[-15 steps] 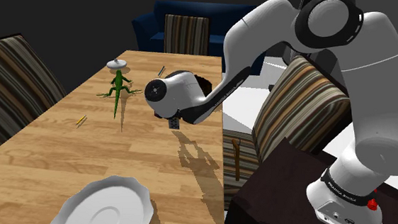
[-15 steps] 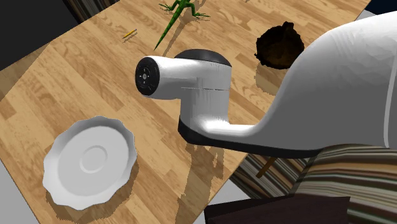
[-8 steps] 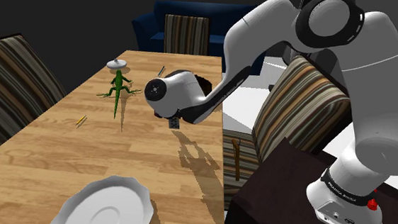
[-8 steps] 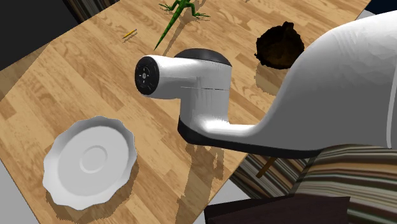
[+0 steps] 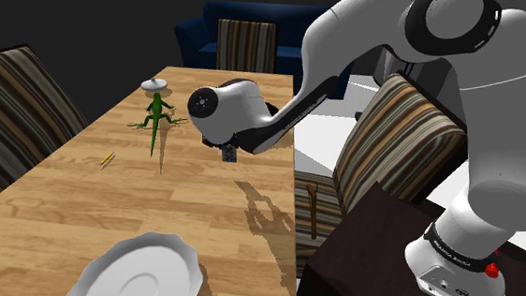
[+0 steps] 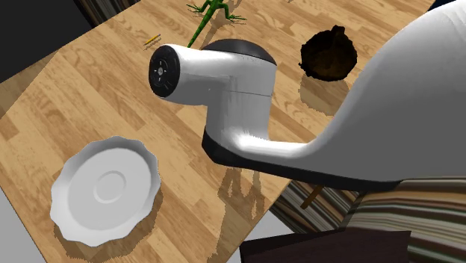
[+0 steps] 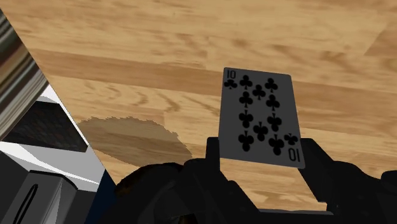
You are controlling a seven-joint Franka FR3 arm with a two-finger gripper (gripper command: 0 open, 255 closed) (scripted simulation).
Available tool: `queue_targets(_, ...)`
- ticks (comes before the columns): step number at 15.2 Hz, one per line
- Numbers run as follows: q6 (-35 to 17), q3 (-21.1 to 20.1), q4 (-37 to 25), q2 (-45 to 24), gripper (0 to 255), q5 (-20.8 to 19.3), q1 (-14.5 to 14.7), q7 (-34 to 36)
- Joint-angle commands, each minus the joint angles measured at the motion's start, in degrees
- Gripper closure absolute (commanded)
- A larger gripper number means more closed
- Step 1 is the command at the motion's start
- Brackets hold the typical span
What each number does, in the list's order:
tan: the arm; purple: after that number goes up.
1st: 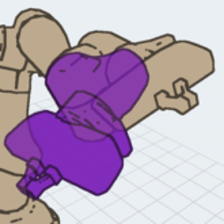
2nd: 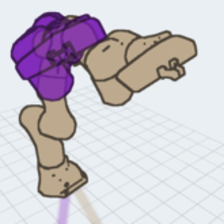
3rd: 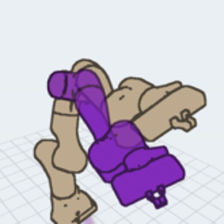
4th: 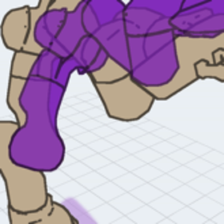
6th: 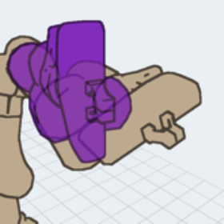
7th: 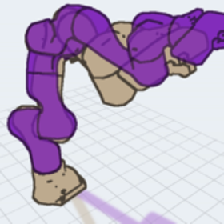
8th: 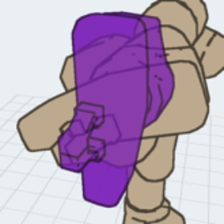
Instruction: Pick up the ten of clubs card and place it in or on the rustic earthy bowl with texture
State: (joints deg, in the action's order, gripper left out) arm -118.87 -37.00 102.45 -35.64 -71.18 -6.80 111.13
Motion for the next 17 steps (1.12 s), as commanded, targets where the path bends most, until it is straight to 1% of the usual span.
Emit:
queue_targets(1, 0.3, -0.53, 0.25, 1.17, 255, 0.94, -0.51, -0.94)
queue_targets(17, 4.0, -4.28, -0.97, 8.45, 255, 8.18, -3.15, -8.54)
